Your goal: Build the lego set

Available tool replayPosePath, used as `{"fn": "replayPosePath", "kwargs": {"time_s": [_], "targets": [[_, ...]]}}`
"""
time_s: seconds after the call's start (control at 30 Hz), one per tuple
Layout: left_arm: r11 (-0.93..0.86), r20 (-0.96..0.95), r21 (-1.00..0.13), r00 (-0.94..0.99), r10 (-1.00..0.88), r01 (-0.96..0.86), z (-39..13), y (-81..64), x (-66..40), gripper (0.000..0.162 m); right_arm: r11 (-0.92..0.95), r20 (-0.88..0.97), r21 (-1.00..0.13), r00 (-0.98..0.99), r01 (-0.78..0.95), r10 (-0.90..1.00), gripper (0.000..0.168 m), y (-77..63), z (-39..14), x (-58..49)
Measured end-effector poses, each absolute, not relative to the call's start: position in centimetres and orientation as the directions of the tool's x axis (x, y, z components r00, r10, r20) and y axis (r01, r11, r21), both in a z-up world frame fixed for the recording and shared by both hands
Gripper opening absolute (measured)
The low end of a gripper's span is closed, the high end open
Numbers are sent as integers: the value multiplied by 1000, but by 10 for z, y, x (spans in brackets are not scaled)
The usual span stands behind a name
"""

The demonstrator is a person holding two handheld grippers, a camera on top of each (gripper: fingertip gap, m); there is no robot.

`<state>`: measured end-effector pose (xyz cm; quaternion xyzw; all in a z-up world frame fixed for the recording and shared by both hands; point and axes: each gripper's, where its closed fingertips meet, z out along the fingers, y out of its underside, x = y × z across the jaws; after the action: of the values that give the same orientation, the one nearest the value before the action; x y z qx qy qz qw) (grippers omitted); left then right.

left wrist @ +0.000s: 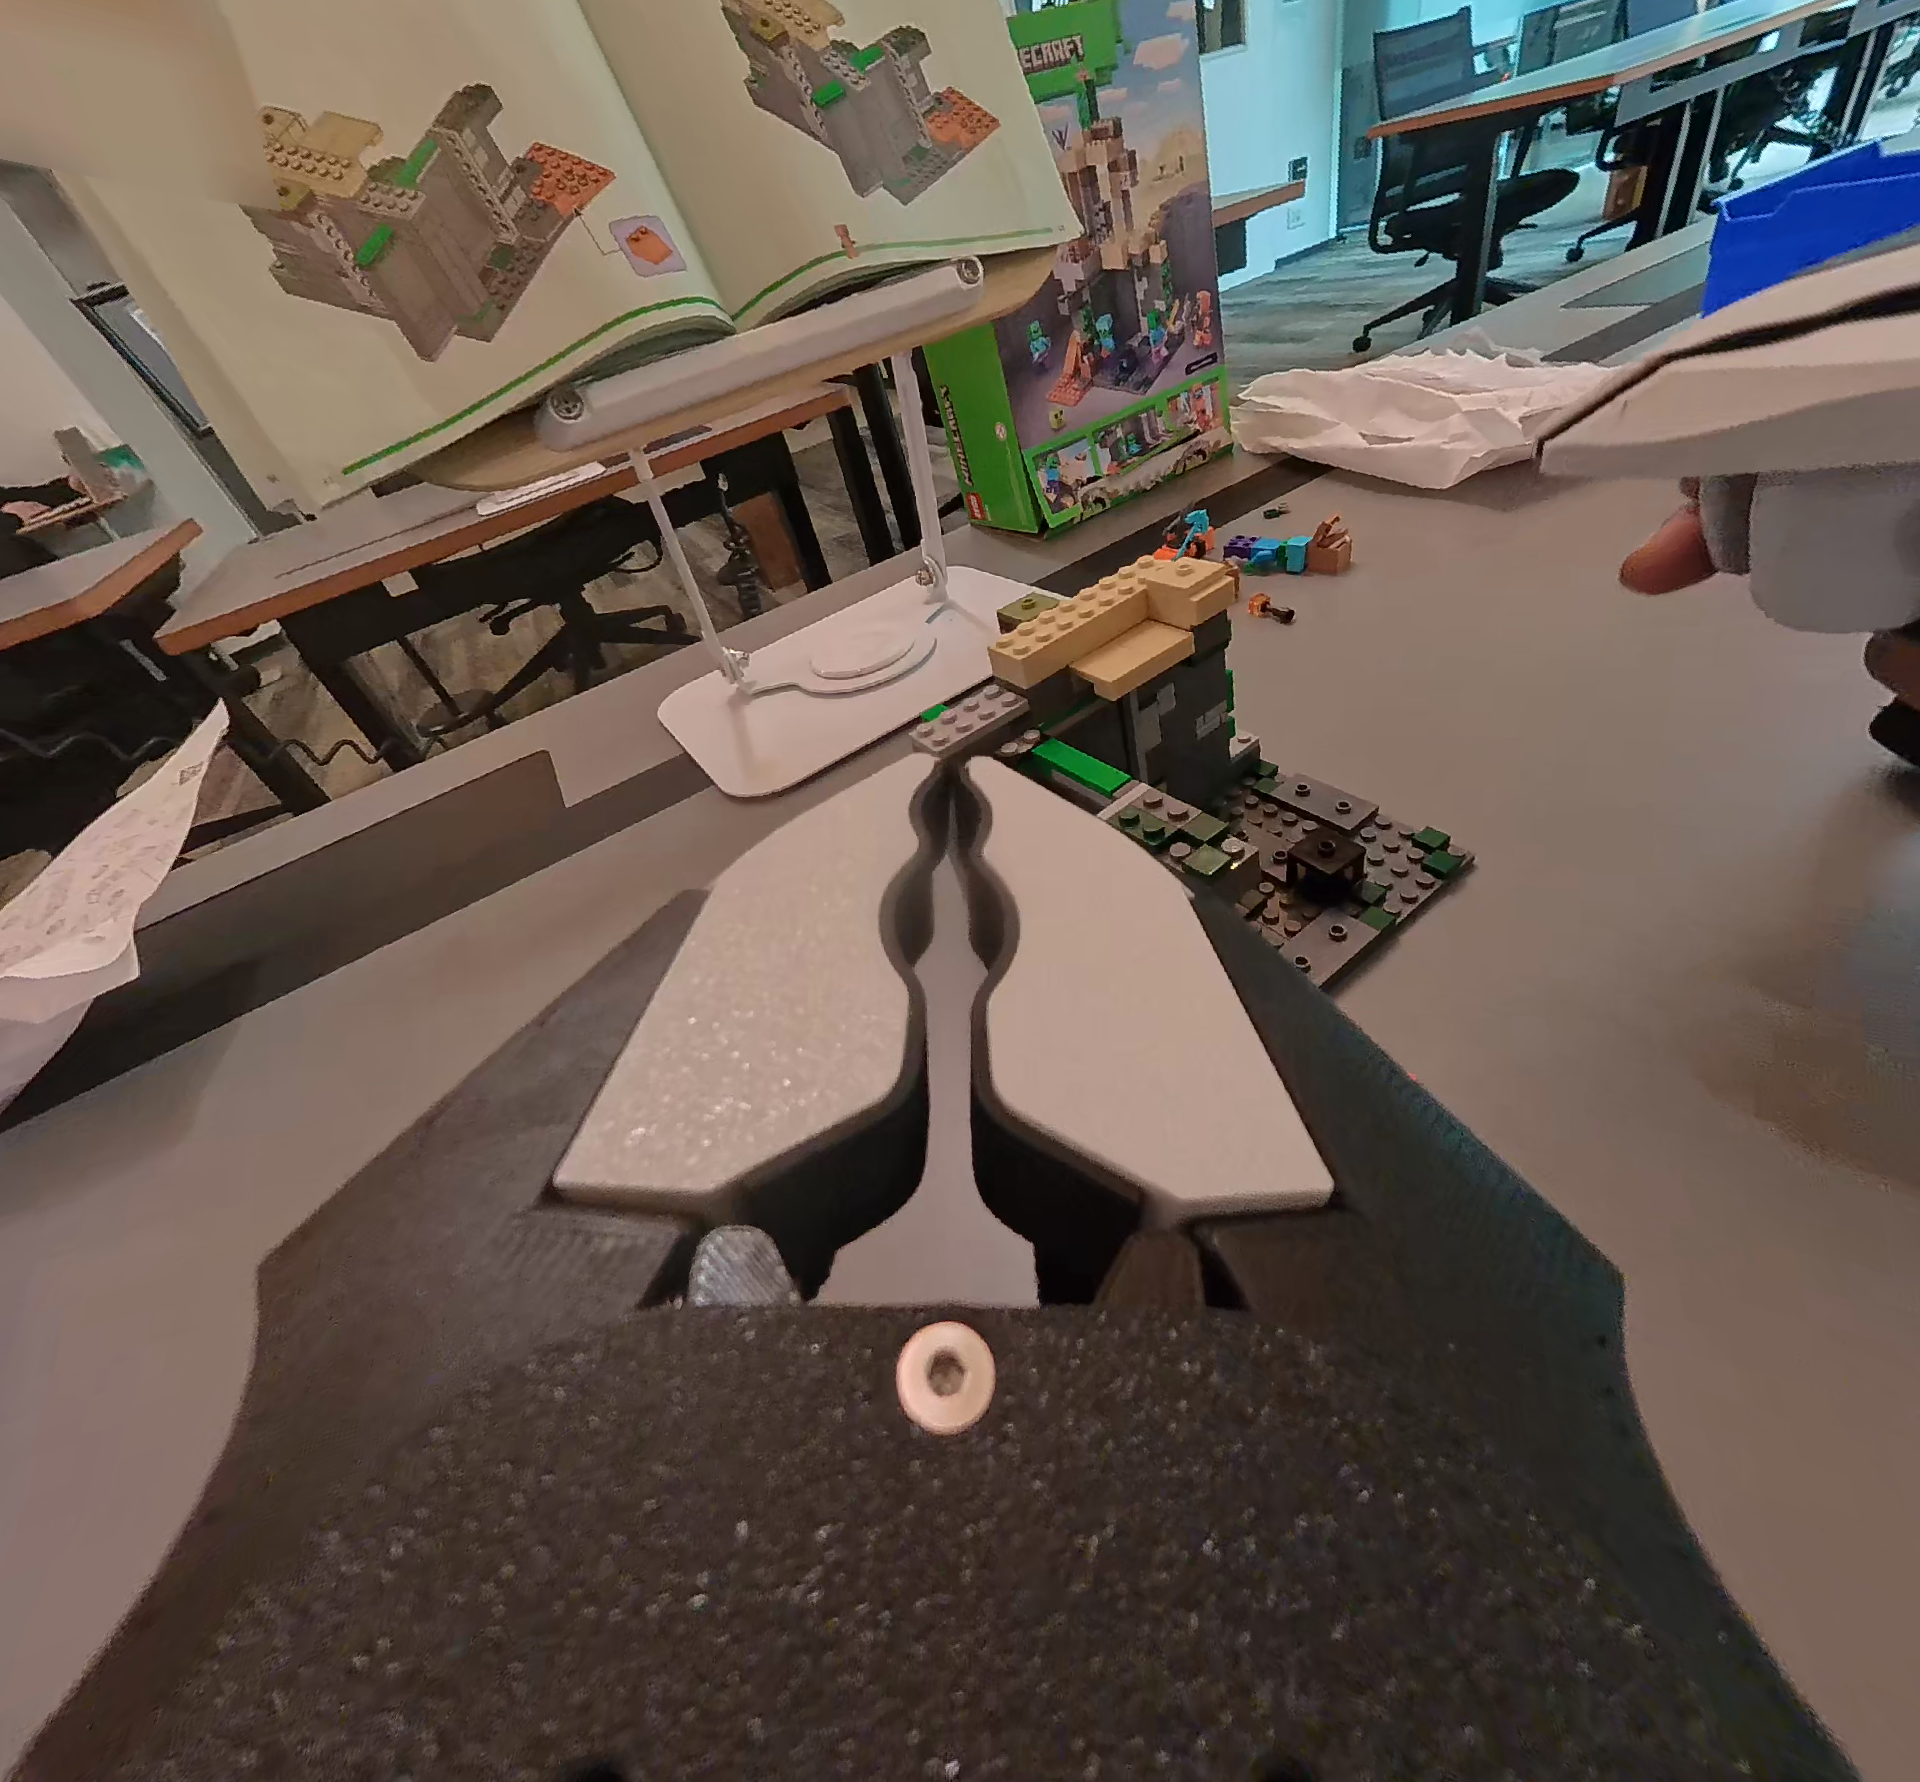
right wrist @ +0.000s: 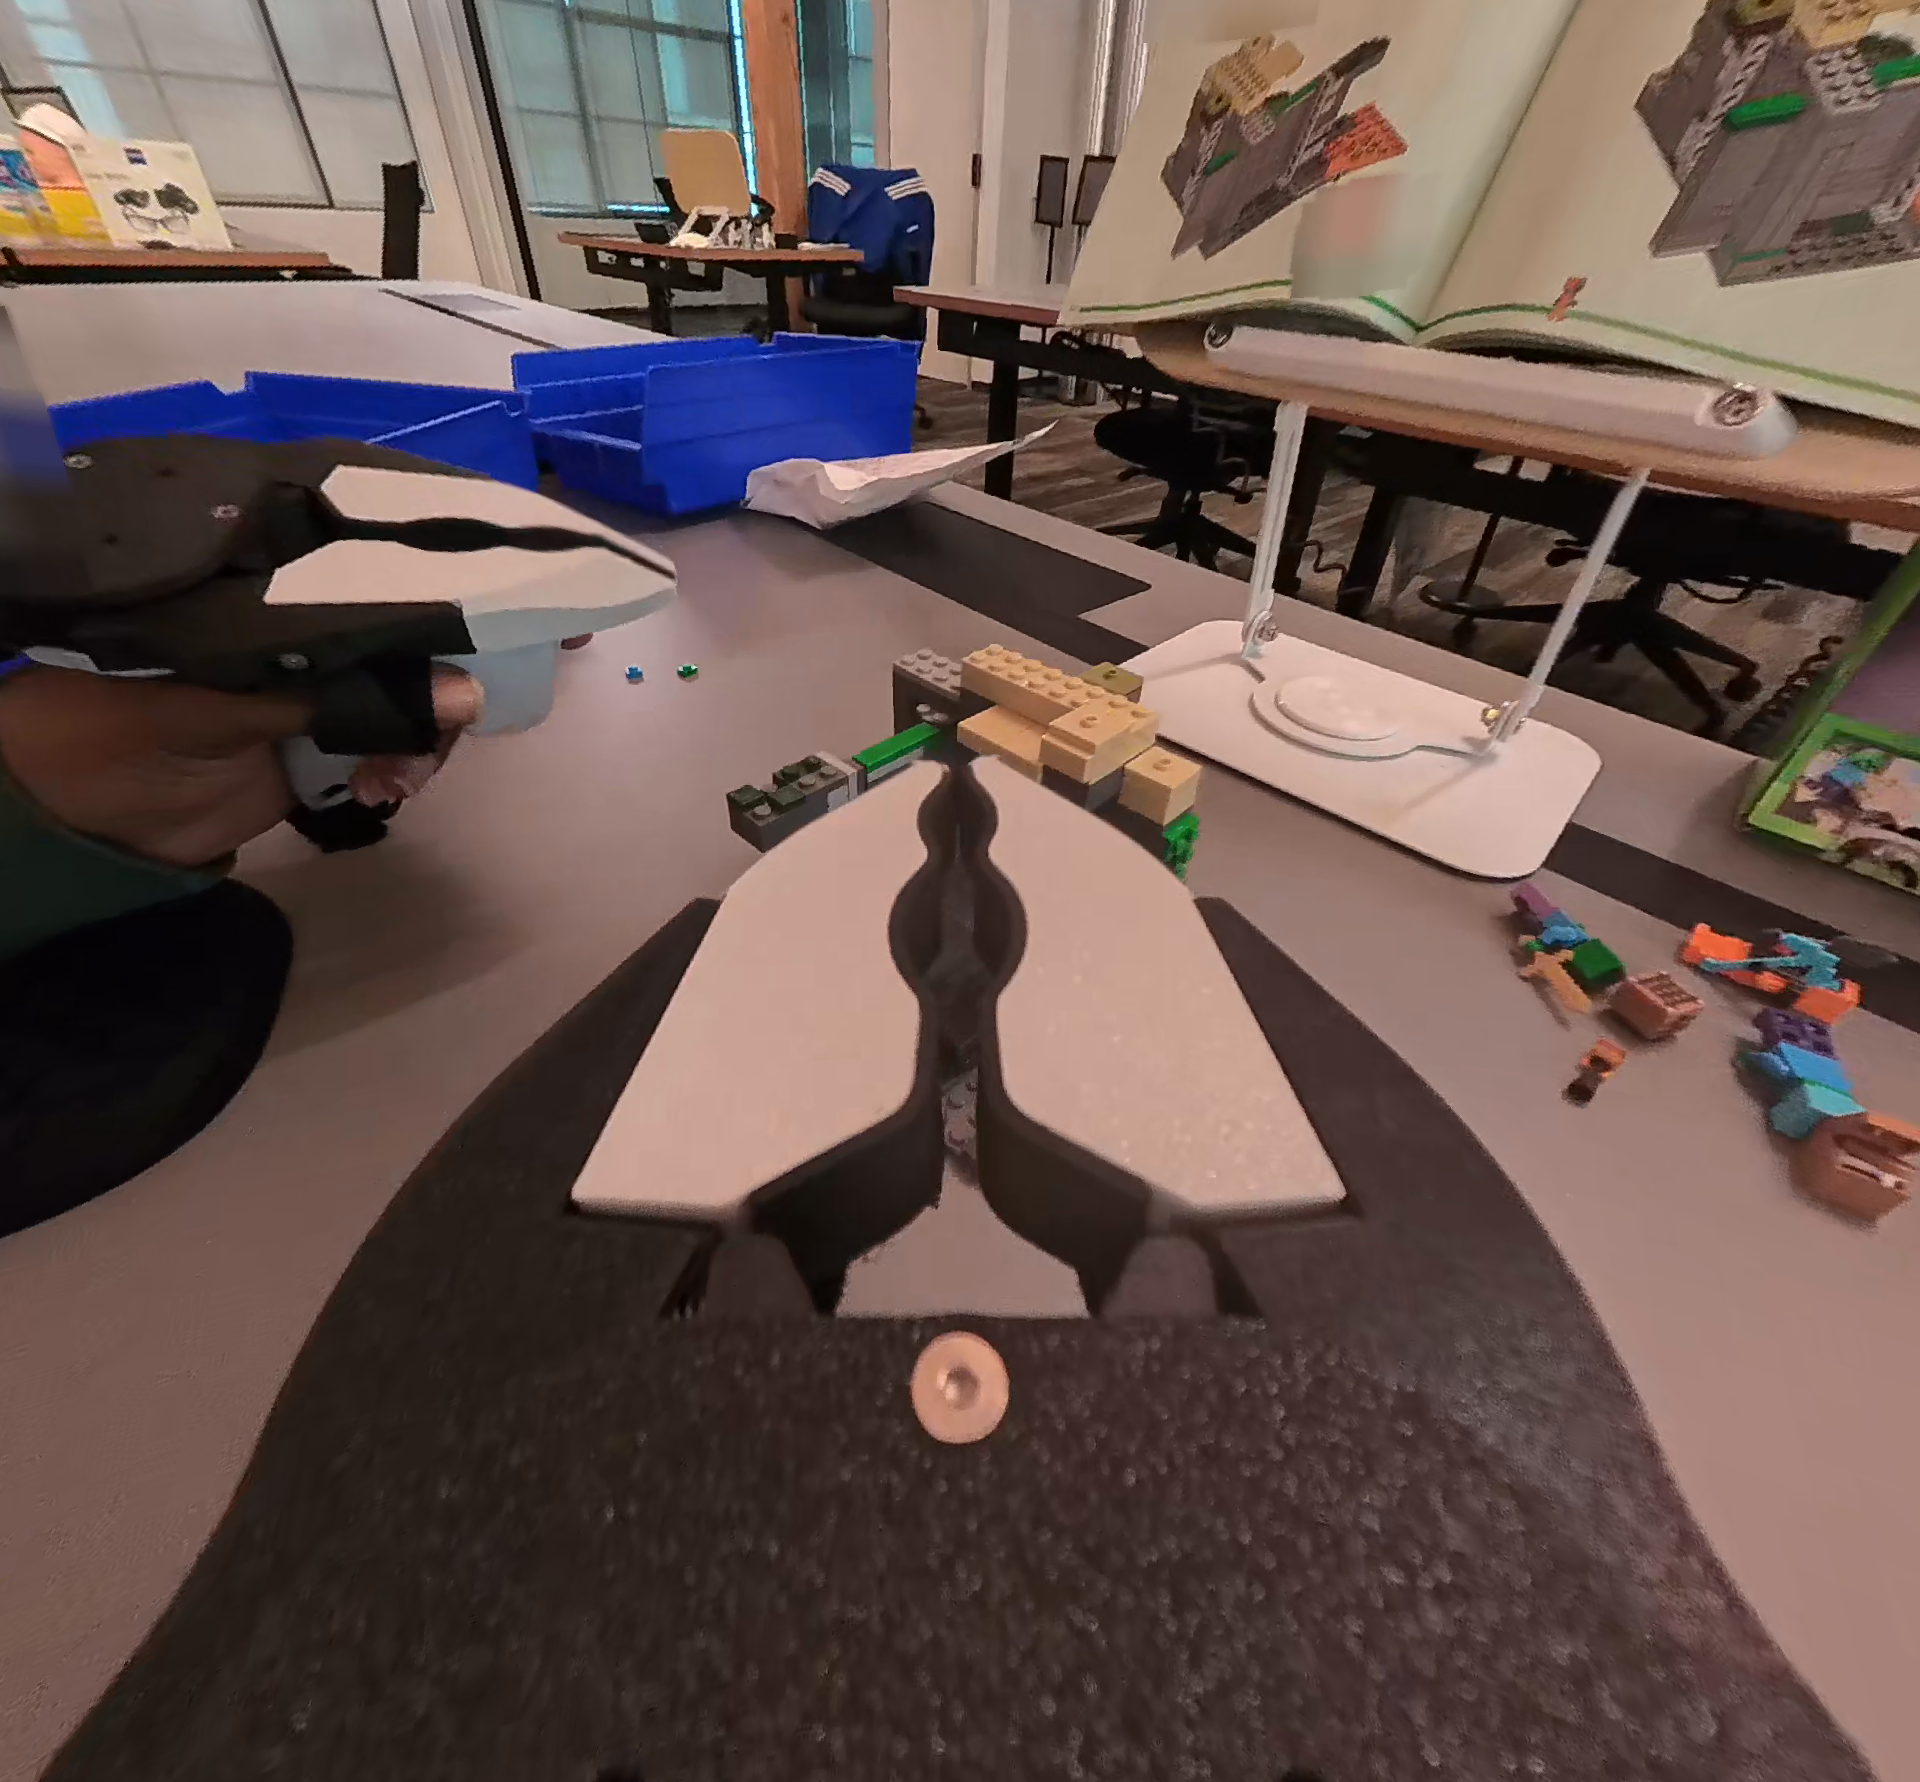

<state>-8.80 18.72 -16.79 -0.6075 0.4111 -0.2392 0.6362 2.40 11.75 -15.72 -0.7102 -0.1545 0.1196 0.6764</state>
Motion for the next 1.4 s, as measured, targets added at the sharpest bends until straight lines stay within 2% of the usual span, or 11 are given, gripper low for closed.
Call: {"fn": "replayPosePath", "kwargs": {"time_s": [0.23,0.4,0.57,0.67,0.77,0.9,0.97,1.2,1.4], "targets": [[150,-211,-976,524,-825,-157,-143,178,-93,1,-24,9,-1000,929,19,371,0,116,-151,32],[156,-202,-979,525,-827,-131,-94,171,-136,5,-52,-7,-999,926,14,377,0,118,-157,30],[136,-279,-953,610,-742,-271,-50,195,-242,9,-70,-3,-997,923,26,384,0,118,-160,29],[33,-325,-903,633,-702,-428,-48,222,-315,9,-84,-1,-996,920,34,392,0,119,-163,28],[-157,-322,-813,657,-682,-561,-72,257,-385,12,-107,-6,-993,917,40,398,0,121,-169,26],[-475,-241,-590,704,-668,-653,-144,297,-462,22,-141,0,-988,912,63,409,0,123,-178,21],[-565,-234,-484,721,-653,-668,-178,313,-487,22,-154,7,-985,910,77,415,0,124,-182,19],[-656,-201,-232,695,-690,-719,-255,346,-510,29,-187,41,-974,907,131,419,0,126,-196,16],[-722,-172,-150,737,-654,-676,-281,360,-513,28,-194,55,-969,904,150,424,0,127,-201,16]]}}
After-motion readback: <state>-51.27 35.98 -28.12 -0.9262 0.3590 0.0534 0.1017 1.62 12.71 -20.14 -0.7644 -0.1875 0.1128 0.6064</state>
